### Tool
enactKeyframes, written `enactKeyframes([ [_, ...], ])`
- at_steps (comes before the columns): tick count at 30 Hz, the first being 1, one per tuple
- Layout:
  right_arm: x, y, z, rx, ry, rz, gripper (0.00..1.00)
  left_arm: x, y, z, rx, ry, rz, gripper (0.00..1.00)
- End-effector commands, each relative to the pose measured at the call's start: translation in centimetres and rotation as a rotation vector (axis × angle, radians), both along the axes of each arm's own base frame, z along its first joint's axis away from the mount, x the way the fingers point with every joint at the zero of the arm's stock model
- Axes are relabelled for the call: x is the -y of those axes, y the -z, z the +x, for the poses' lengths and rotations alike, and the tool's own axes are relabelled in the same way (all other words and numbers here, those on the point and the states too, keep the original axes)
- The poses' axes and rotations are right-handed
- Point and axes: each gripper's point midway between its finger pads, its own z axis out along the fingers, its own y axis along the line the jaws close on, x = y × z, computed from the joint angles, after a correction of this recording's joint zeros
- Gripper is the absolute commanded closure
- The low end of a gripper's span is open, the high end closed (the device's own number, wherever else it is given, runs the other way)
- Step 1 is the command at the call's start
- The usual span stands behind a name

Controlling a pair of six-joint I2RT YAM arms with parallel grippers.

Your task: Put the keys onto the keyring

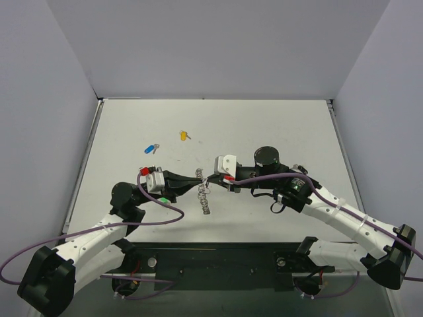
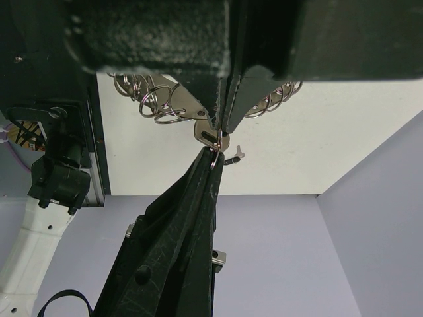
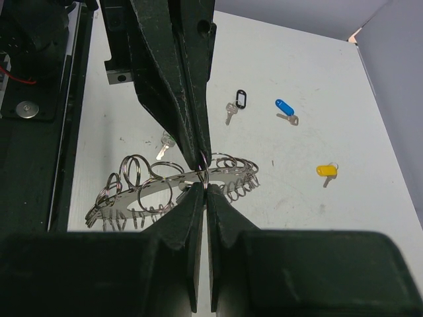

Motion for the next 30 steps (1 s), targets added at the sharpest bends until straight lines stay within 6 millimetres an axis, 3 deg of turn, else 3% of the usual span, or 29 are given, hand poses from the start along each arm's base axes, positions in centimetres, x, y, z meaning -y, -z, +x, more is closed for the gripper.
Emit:
enactKeyframes([
  [1, -1.08, -1.01, -0.69, 0.004, -0.052, 0.057, 1.0, -0.09, -2.06, -0.69, 0.08, 0.021, -0.04, 1.0],
  [10, -1.02, -0.07, -0.76, -0.02, -0.054, 0.025, 1.0, -0.22, -2.27, -0.82, 0.087, 0.022, -0.048, 1.0],
  [30, -1.08, -0.33, -0.32, 0.002, -0.056, 0.006, 1.0, -0.07, -2.2, -1.29, 0.087, 0.052, -0.039, 1.0],
])
